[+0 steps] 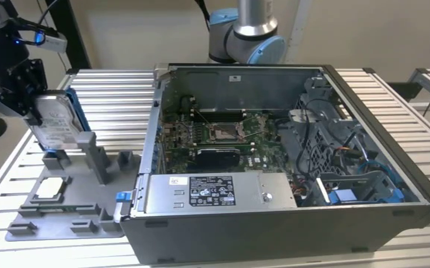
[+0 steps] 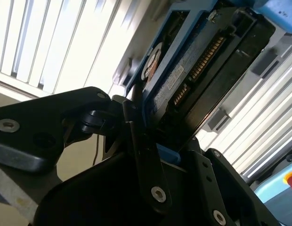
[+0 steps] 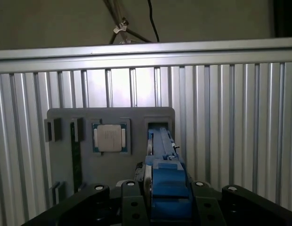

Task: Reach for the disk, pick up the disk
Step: 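Pick up the disk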

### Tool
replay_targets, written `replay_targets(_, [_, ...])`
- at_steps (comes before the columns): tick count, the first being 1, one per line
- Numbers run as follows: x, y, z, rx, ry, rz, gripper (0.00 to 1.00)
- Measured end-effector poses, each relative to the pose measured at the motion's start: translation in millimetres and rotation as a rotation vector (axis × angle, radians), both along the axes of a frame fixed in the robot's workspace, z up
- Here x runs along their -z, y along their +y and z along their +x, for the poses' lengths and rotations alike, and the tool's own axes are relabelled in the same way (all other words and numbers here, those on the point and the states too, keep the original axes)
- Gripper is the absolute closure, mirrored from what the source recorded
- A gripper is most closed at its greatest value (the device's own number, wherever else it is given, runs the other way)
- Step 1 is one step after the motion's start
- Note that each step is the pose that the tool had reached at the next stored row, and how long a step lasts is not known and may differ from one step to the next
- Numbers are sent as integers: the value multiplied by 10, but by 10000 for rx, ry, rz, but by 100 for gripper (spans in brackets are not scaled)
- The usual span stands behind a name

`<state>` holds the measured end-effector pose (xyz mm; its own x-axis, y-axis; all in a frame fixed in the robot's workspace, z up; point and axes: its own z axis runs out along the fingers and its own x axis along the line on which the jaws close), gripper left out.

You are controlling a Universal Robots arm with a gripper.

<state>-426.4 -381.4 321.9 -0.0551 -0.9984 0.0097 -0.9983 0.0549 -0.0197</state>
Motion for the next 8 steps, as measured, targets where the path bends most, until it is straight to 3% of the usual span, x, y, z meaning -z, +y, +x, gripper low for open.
replay_targets(8, [-102, 0, 0, 0, 0, 0, 100])
